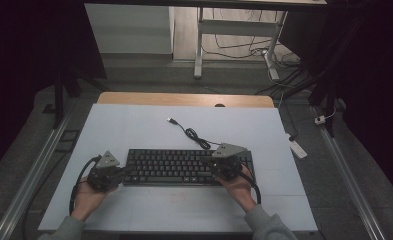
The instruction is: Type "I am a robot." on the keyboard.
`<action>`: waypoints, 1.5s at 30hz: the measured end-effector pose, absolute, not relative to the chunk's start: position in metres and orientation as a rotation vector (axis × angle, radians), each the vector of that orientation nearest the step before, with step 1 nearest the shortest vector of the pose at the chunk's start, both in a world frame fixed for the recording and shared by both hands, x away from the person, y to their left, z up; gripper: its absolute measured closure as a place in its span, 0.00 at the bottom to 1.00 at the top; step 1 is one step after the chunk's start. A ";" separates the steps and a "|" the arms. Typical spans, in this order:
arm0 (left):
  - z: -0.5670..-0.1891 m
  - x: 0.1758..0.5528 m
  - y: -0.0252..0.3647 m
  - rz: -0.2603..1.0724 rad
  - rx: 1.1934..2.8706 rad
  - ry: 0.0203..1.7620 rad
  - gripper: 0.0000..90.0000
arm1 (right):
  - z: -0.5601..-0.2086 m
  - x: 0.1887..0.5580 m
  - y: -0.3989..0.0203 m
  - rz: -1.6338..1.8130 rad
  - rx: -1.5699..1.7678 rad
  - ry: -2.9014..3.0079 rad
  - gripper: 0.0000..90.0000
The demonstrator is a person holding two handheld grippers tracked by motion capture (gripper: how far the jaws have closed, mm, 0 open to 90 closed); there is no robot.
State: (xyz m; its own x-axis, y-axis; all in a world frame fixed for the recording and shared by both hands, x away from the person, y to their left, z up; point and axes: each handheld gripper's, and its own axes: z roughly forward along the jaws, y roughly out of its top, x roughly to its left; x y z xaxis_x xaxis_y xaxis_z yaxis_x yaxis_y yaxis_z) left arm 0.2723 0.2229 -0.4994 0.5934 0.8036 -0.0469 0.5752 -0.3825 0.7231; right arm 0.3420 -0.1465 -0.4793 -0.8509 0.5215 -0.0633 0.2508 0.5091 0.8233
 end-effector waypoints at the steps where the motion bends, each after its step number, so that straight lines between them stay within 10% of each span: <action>1: -0.503 0.274 0.221 0.410 2.121 1.092 0.99 | -0.480 0.343 -0.144 1.265 0.650 2.456 1.00; 45: -0.524 0.285 0.219 0.451 2.186 1.138 0.99 | -0.510 0.373 -0.067 1.158 0.616 2.588 0.99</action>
